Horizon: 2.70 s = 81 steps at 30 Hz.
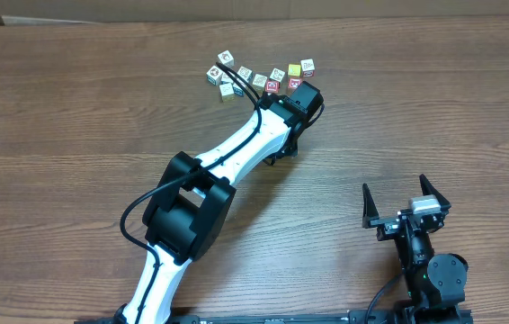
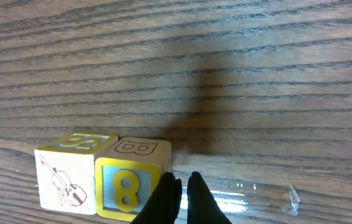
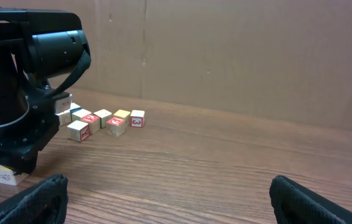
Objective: Form a horizontal line
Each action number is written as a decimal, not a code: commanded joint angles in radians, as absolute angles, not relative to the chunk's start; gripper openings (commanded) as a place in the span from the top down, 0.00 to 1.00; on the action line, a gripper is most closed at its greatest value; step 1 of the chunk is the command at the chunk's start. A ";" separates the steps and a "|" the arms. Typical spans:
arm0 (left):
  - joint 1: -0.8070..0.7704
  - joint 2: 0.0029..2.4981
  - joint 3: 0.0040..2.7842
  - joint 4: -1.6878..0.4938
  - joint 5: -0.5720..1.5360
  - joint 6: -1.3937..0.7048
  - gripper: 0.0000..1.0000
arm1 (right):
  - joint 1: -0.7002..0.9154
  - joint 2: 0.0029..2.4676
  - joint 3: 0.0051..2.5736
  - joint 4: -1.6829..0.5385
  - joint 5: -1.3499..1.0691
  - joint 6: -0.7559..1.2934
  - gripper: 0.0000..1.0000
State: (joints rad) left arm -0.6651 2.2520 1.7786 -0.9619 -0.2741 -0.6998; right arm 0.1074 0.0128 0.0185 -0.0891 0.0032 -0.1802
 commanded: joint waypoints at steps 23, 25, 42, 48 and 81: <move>-0.653 2.269 1.769 -0.968 -0.295 -0.738 0.96 | 0.111 0.003 0.008 -0.084 -0.002 -0.181 0.00; -0.652 2.269 1.769 -0.968 -0.295 -0.741 0.96 | 0.111 0.003 0.008 -0.084 -0.002 -0.181 0.00; -0.642 2.262 1.844 -0.959 -0.137 -0.683 0.96 | 0.111 0.003 0.008 -0.084 -0.002 -0.181 0.00; -0.620 2.262 1.976 -1.076 -0.137 -0.676 0.96 | 0.111 0.003 0.008 -0.084 -0.002 -0.181 0.00; -0.094 2.263 2.033 -1.220 -0.159 -0.640 0.86 | 0.111 0.003 0.008 -0.084 -0.002 -0.181 0.00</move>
State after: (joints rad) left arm -0.1123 2.2524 2.0140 -1.2125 -0.1547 -0.6613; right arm 0.1074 0.0128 0.0185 -0.0895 0.0032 -0.1802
